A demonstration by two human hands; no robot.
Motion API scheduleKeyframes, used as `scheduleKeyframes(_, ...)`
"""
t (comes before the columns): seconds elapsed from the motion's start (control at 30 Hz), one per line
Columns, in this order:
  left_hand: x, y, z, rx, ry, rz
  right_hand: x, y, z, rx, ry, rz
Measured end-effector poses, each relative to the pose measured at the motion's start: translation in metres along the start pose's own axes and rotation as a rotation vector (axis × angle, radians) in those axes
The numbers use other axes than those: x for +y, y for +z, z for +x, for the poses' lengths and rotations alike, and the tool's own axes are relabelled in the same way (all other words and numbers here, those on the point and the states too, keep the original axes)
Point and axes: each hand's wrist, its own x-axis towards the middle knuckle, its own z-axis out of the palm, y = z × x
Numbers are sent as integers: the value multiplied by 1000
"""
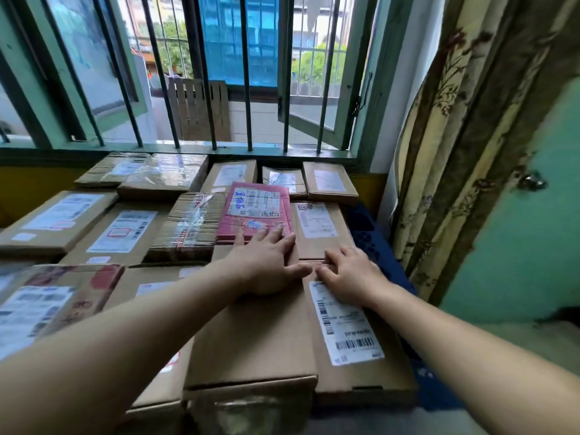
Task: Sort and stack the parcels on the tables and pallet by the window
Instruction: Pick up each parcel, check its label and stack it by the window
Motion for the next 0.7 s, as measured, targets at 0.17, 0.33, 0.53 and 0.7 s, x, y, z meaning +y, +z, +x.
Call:
scheduleKeyframes(0.17,6,-1,-4,16,-44,-16,-7,10,-9,52,25,49)
scheduleKeyframes(0.33,13,4,-26,44,-132,24,11,-4,-18,88,56,269)
scheduleKeyframes(0.53,20,13,-32,47,-206,-37,42,6,-28,-56,184,761)
scheduleKeyframes(0.7,17,8,-31,42,-250,-19,37,18,-32,-59,183,972)
